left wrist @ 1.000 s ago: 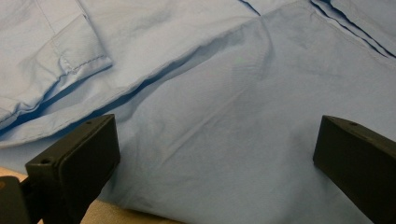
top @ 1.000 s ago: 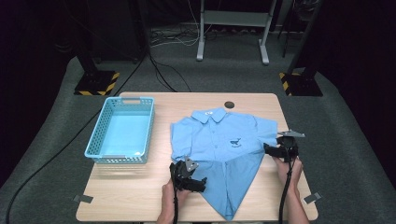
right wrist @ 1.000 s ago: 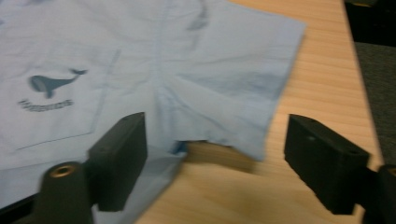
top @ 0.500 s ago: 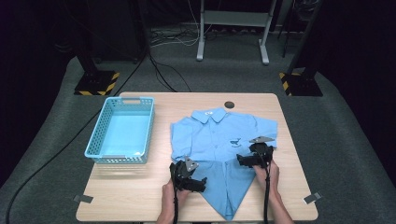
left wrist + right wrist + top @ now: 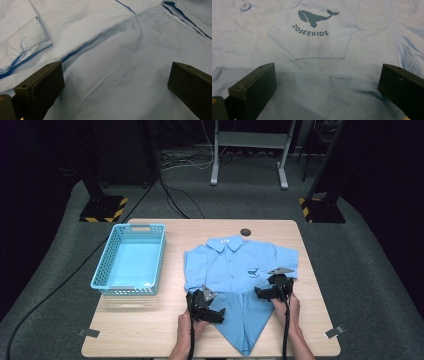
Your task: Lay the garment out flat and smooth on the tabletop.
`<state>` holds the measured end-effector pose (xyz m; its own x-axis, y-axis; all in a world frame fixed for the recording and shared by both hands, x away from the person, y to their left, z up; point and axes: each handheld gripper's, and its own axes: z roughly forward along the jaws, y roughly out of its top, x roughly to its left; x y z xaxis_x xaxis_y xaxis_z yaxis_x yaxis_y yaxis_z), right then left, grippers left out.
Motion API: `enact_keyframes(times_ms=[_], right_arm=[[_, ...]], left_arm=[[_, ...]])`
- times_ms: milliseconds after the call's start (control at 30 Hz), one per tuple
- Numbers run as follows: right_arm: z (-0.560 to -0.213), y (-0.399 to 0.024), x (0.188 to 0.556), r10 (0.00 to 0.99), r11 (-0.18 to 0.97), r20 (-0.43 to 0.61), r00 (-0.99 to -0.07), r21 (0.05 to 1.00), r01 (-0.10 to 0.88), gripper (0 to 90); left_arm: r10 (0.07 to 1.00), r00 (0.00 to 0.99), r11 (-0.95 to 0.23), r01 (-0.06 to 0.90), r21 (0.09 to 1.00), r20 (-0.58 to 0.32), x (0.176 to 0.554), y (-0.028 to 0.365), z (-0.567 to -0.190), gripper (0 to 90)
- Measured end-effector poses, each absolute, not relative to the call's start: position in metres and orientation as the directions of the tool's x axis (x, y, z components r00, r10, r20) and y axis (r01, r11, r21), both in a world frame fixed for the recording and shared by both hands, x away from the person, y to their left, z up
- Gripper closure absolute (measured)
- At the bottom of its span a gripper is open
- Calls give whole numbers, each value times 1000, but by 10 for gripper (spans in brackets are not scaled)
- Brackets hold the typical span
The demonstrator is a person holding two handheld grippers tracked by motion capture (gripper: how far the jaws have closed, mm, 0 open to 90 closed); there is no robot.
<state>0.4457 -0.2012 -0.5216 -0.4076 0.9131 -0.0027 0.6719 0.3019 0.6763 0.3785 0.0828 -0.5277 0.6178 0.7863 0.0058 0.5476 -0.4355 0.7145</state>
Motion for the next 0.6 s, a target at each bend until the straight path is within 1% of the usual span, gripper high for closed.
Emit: enact_keyframes(times_ms=[367, 600], right_arm=[[-522, -223, 443, 933, 264, 0, -361, 680, 684, 9], [-525, -229, 439, 938, 247, -1, -347, 704, 665, 11]], left_arm=[[770, 638, -449, 536, 715, 5, 389, 67, -527, 4], [767, 642, -454, 535, 713, 7, 390, 65, -527, 4]])
